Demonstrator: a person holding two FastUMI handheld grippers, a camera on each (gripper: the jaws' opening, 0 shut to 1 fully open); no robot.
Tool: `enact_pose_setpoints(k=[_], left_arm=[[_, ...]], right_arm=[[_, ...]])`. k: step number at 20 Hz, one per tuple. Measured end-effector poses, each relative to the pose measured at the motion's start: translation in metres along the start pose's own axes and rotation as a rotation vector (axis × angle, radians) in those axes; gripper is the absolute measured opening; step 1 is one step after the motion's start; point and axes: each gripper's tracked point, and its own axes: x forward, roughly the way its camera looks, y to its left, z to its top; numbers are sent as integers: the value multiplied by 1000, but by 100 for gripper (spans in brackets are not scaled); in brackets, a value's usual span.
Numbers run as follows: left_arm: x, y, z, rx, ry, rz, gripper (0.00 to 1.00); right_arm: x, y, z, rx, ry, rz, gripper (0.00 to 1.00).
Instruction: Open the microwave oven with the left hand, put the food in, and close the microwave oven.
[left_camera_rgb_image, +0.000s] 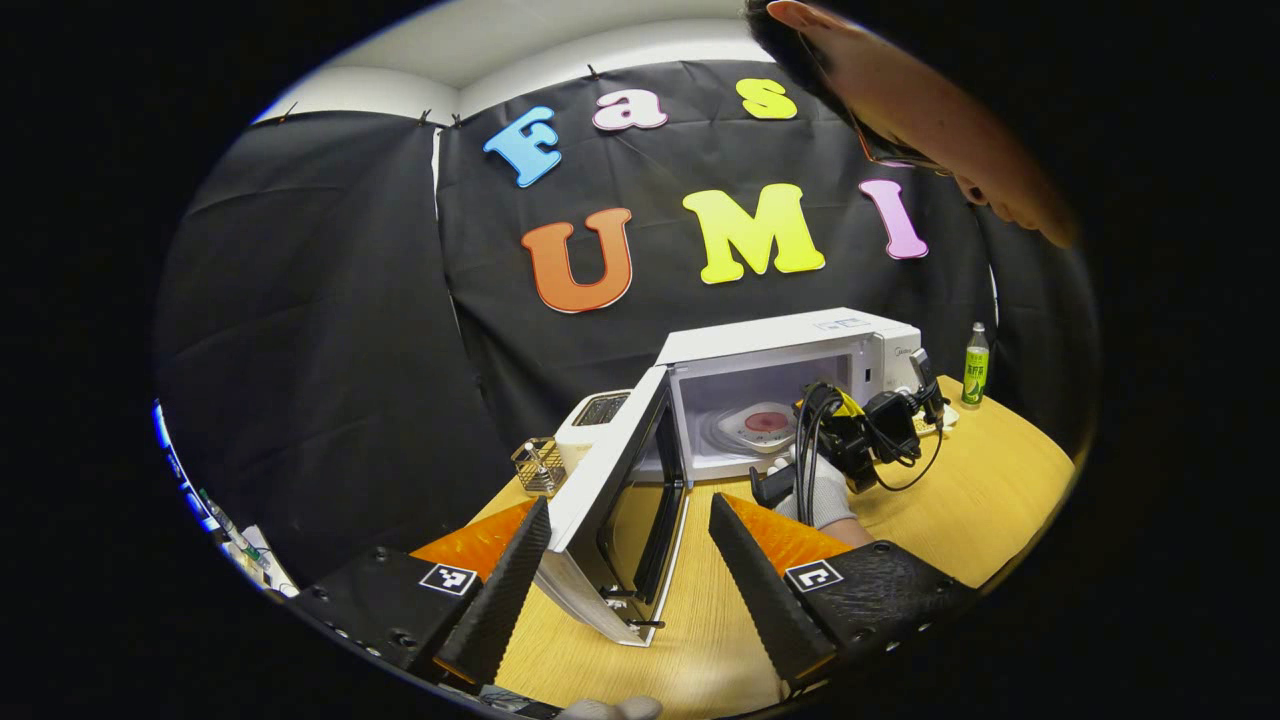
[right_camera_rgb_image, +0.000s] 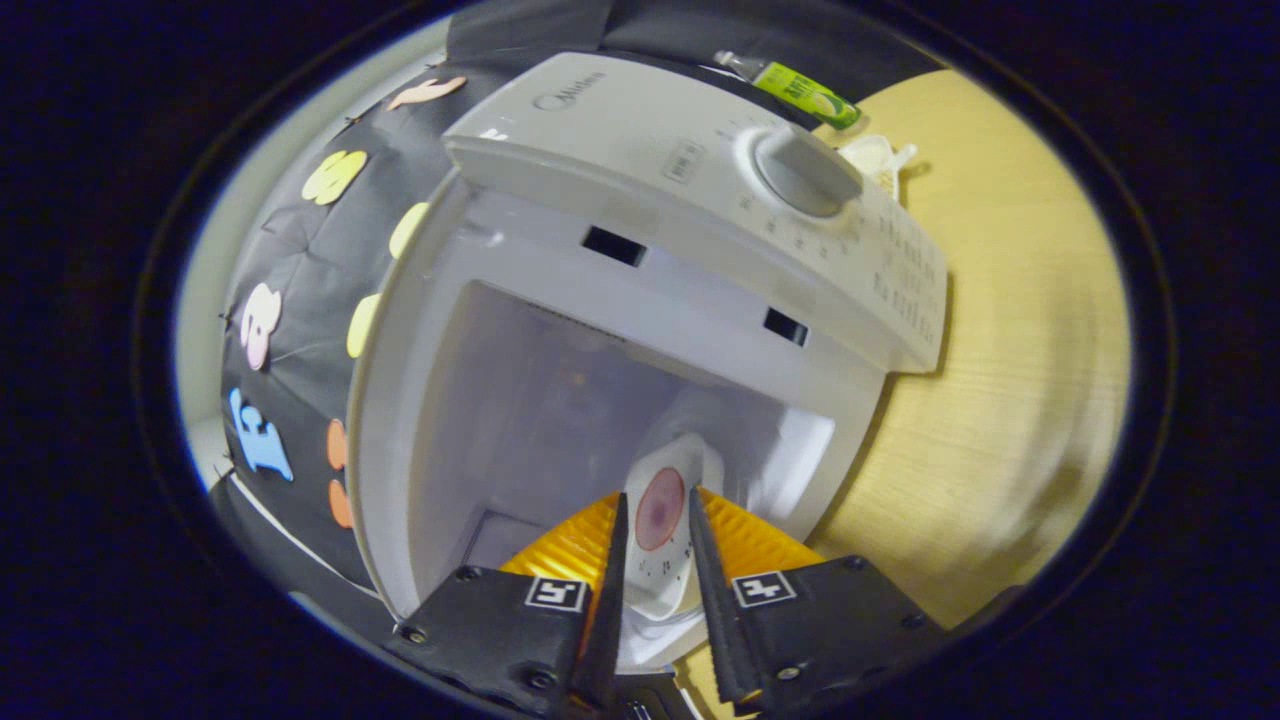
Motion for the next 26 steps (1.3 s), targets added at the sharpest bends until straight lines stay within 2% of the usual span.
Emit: enact_pose_setpoints(k=[2, 3, 4, 6, 10, 11, 12, 16, 17, 18, 19, 25, 26], left_arm=[[-1, 1, 6, -2, -13, -3, 96], [-1, -1, 9, -4, -23, -8, 96], [-1, -2, 15, -2, -31, -11, 96], [-5, -4, 26, 4, -52, -26, 96], [-9, -12, 52, 13, -96, -62, 96], [-11, -15, 59, 14, -110, -72, 96], [-11, -17, 64, 17, -118, -78, 96], [-15, -19, 83, 23, -152, -95, 96], [-13, -17, 86, 25, -156, -96, 96], [-12, -16, 91, 23, -165, -95, 96], [-11, -14, 95, 23, -172, -95, 96], [2, 8, 99, 29, -194, -62, 96], [5, 13, 97, 31, -192, -54, 96]], right_arm=[[-18, 11, 1, -76, 21, 40, 63], [-29, 14, 3, -128, 19, 48, 78], [-40, 15, 8, -190, 13, 54, 76], [-58, 18, 17, -320, 11, 65, 99], [-99, 29, 46, -513, 44, 101, 99], [-109, 30, 60, -560, 48, 98, 89], [-121, 28, 73, -601, 55, 93, 100], [-172, 24, 133, -816, 68, 89, 100], [-185, 21, 153, -878, 61, 65, 91], [-197, 17, 171, -930, 47, 49, 100], [-209, 18, 186, -971, 50, 46, 100], [-268, 19, 275, -1063, 9, -42, 100], [-278, 18, 280, -1072, 19, -53, 91]])
